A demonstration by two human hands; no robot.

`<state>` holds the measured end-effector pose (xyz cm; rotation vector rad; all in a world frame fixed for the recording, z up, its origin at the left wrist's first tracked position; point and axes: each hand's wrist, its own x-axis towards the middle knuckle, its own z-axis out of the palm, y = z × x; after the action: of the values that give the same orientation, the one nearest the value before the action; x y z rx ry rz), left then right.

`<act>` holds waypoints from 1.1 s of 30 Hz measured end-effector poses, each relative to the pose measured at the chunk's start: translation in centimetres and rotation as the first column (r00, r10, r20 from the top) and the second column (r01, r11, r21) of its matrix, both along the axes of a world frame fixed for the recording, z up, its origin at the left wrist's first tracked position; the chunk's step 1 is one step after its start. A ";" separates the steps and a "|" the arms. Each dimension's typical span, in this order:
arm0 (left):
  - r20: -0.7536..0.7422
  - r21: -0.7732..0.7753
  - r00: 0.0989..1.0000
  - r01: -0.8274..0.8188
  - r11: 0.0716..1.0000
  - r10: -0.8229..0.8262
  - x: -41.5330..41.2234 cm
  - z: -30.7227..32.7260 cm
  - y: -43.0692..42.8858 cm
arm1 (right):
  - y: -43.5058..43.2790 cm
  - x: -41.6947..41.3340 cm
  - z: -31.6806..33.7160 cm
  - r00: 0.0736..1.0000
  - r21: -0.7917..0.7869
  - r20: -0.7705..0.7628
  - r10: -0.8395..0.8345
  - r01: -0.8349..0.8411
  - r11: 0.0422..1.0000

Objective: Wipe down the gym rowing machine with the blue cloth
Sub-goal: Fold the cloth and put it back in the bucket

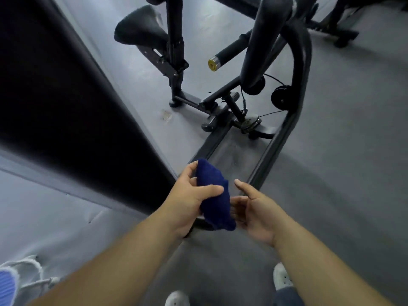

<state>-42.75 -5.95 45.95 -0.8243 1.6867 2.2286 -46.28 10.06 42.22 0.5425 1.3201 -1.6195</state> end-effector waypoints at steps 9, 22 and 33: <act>0.098 -0.300 0.895 0.444 0.844 -0.436 6.6 -2.6 -1.9 | -1.6 11.8 -1.9 0.883 -0.340 0.047 -0.466 0.453 0.824; 0.474 -0.348 0.597 0.802 0.485 -0.647 18.0 -11.5 1.0 | 0.3 28.6 -10.1 0.545 -0.229 0.105 -0.832 0.827 0.513; 0.473 -0.182 0.444 0.895 0.408 -0.761 26.5 -18.2 -0.7 | -0.8 41.6 -18.2 0.428 -0.192 0.214 -0.878 0.900 0.392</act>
<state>-16.23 -6.67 27.78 -0.2119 1.8185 0.9731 -4.69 9.21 24.04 1.2814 0.6536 -2.5825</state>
